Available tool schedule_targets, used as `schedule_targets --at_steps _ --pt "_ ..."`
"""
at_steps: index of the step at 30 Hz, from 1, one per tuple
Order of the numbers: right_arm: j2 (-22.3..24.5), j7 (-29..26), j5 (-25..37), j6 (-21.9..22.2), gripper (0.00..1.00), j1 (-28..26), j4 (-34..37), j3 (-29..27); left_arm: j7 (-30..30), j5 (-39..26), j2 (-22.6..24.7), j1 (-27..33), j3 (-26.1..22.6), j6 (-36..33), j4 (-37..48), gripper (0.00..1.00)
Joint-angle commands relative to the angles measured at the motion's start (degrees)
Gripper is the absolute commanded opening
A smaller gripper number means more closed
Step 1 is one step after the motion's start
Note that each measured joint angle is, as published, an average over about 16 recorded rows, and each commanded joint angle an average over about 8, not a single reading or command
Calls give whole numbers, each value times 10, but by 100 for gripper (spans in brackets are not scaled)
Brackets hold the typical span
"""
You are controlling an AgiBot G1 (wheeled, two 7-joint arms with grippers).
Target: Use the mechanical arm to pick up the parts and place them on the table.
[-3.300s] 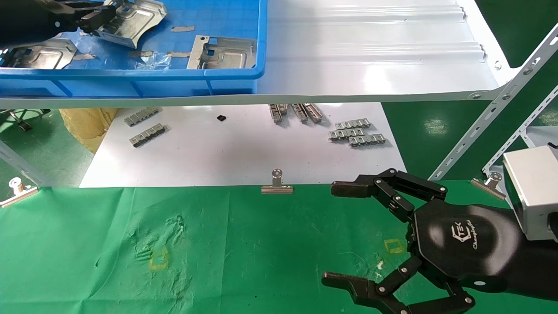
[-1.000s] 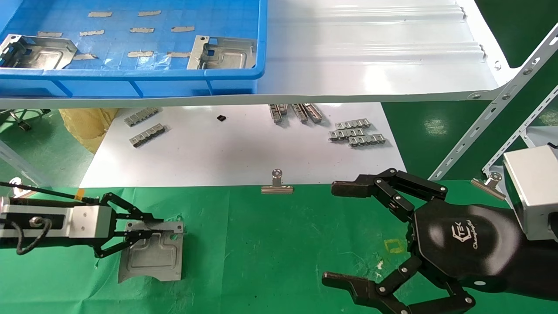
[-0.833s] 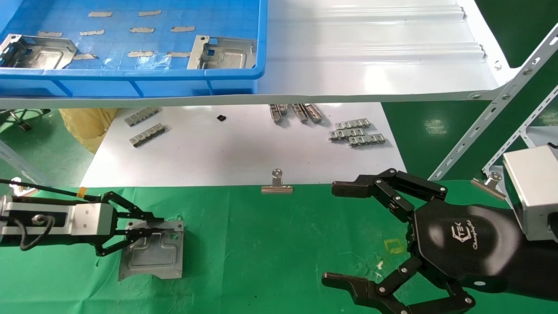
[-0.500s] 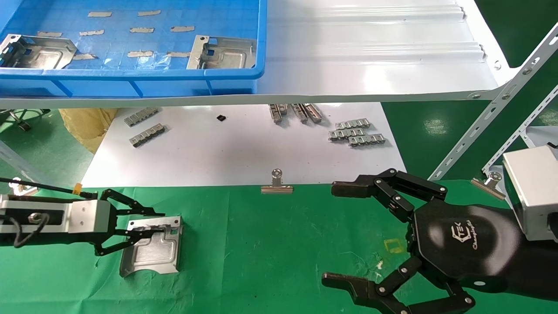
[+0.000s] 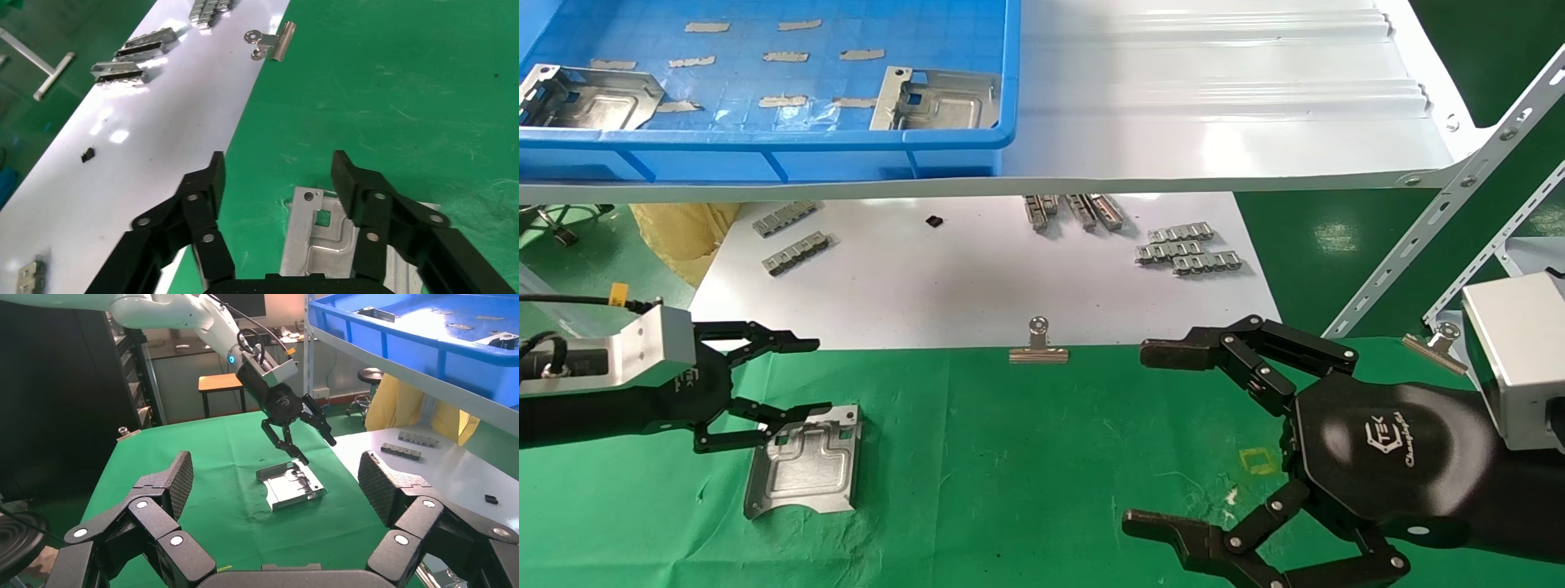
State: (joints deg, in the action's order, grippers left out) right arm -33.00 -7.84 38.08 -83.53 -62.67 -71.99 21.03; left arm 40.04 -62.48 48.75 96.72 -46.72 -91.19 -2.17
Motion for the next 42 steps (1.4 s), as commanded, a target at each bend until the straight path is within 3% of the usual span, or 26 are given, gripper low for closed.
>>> schedule_targets --at_steps 1,11,42 --pt "0 0 0 0 100 0 0 0 -6 5 -1 -3 3 -1 4 100" --pt "0 0 0 0 100 0 0 0 -28 13 -8 -20 17 3 -38 100" --pt "0 0 0 0 100 0 0 0 -290 118 -79 -201 176 31 -407 100"
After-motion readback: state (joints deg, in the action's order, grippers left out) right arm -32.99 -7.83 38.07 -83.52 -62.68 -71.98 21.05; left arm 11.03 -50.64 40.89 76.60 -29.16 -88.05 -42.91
